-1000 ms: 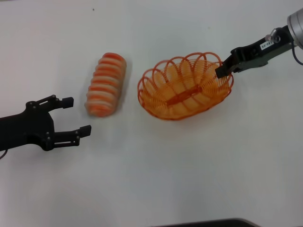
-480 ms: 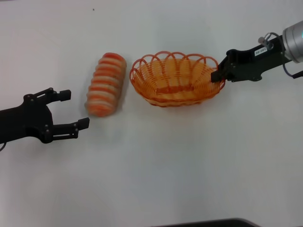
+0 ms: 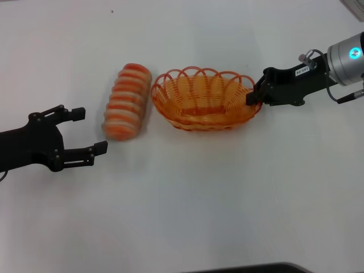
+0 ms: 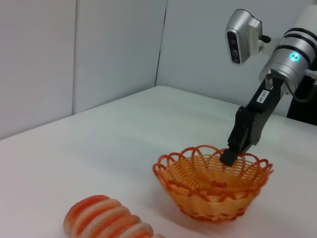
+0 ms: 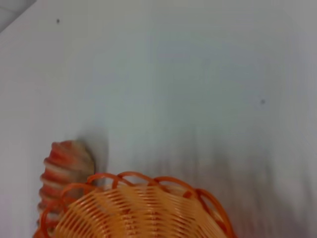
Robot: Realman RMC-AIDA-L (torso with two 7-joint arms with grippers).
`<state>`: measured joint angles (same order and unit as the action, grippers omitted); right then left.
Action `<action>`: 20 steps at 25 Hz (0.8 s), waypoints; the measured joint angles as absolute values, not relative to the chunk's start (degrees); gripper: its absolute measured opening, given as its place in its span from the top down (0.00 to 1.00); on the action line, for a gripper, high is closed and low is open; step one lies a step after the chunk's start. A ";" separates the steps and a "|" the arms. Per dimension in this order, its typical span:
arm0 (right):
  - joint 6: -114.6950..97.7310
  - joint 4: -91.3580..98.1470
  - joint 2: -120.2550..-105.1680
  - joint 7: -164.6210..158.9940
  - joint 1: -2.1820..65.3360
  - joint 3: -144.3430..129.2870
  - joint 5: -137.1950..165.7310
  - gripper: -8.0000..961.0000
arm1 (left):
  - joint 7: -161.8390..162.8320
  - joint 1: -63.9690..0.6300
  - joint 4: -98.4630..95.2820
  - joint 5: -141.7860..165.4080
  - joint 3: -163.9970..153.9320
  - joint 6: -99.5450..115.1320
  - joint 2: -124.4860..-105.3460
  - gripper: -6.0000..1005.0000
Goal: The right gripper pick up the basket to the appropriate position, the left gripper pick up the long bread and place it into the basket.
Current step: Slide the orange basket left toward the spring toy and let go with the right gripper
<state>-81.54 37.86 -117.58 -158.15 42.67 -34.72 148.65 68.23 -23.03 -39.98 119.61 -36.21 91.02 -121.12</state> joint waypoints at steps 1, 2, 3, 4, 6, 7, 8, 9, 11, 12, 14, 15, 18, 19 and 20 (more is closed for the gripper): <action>-81.37 37.81 -117.72 -158.19 42.70 -34.72 148.70 0.91 | 68.22 -23.04 -39.95 119.61 -36.21 90.95 -121.15 0.09; -81.26 37.80 -117.81 -158.21 42.76 -34.72 148.72 0.91 | 68.22 -23.07 -39.94 119.61 -36.24 90.81 -121.21 0.09; -81.14 37.80 -117.88 -158.21 42.86 -34.72 148.72 0.90 | 68.21 -23.09 -39.93 119.61 -36.27 90.69 -121.26 0.09; -81.11 37.79 -117.95 -158.22 42.94 -34.72 148.68 0.89 | 68.20 -23.11 -39.93 119.61 -36.33 90.50 -121.35 0.09; -81.06 37.79 -118.06 -158.22 43.06 -34.71 148.49 0.88 | 68.20 -23.16 -39.99 119.67 -36.44 90.22 -121.53 0.09; -81.04 37.76 -118.09 -158.20 43.10 -34.71 148.45 0.87 | 68.20 -23.19 -39.99 119.72 -36.47 90.21 -121.54 0.09; -81.03 37.66 -118.11 -158.10 43.22 -34.71 148.41 0.87 | 68.19 -23.22 -39.98 119.79 -36.51 90.17 -121.56 0.09; -81.03 37.66 -118.11 -158.10 43.22 -34.71 148.41 0.86 | 68.19 -23.26 -39.93 119.83 -36.54 90.12 -121.59 0.09; -81.01 37.31 -118.12 -158.10 43.30 -34.71 148.40 0.85 | 68.20 -23.28 -39.87 119.82 -36.48 90.07 -121.61 0.09; -81.01 36.99 -118.13 -158.13 43.36 -34.67 148.37 0.84 | 68.20 -23.29 -39.87 119.75 -36.42 90.06 -121.61 0.09; -80.98 36.35 -118.13 -158.18 43.42 -34.43 148.29 0.83 | 68.20 -23.28 -39.87 119.61 -36.31 89.94 -121.62 0.09; -80.90 36.08 -118.13 -158.19 43.43 -34.36 148.14 0.82 | 68.19 -23.24 -39.87 119.58 -36.27 89.80 -121.63 0.09; -80.77 35.61 -118.13 -158.39 43.27 -34.28 147.19 0.80 | 68.20 -23.13 -39.87 119.58 -36.22 89.48 -121.64 0.09; -80.76 35.60 -118.13 -158.56 43.16 -34.29 146.82 0.79 | 68.20 -23.11 -39.87 119.58 -36.21 89.45 -121.64 0.09; -80.82 35.60 -118.11 -158.80 43.06 -34.39 146.37 0.78 | 68.28 -23.07 -39.96 119.58 -36.19 89.44 -121.63 0.09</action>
